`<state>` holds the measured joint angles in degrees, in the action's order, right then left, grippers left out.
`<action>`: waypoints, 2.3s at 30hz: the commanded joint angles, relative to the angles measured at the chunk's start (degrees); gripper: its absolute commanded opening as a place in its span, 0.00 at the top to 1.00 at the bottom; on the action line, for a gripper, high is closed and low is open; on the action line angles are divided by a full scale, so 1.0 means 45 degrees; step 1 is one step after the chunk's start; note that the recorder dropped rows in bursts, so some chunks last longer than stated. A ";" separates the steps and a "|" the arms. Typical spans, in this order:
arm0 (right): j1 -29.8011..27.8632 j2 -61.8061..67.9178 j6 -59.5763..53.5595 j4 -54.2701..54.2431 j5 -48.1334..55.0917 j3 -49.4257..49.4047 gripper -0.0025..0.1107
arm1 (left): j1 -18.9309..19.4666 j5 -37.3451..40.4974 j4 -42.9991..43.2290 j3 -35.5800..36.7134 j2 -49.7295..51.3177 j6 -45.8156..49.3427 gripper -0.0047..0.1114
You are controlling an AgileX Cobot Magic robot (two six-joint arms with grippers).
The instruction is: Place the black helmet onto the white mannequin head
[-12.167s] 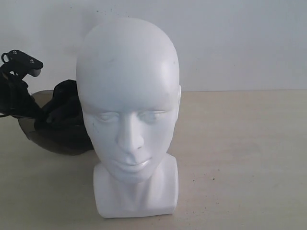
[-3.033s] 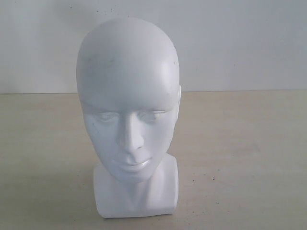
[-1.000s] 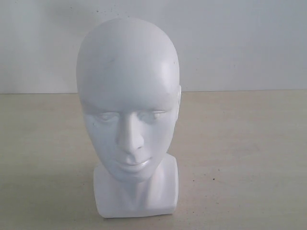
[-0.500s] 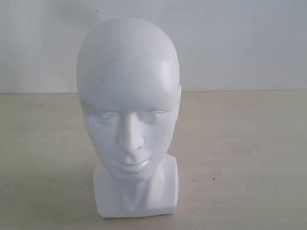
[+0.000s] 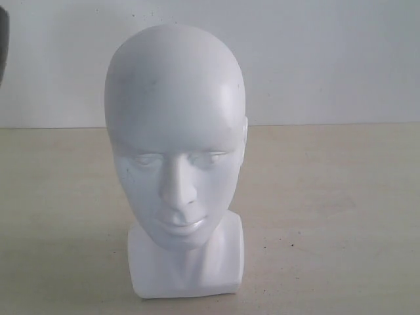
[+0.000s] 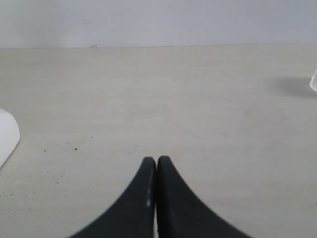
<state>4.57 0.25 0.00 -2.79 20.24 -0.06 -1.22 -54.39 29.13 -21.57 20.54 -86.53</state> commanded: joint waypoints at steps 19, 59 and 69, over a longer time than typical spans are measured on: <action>-0.0083 -0.0056 0.0000 0.0082 -0.0131 0.0013 0.98 | -0.0037 -0.3460 -0.1141 -0.1073 0.2761 -0.3028 0.92; -0.0083 -0.0056 0.1366 -0.1556 -0.6989 0.0013 0.98 | -0.5200 -0.3460 -0.0146 -0.7283 0.9212 -0.2245 0.92; 0.0003 -0.0056 0.2584 -0.1509 -0.4915 0.1265 0.98 | -0.6714 -0.3460 -0.0184 -0.7475 1.0436 -0.1173 0.92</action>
<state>4.57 0.25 12.66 -9.83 -5.99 1.79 -30.15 -65.85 31.51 -53.95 66.99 -94.05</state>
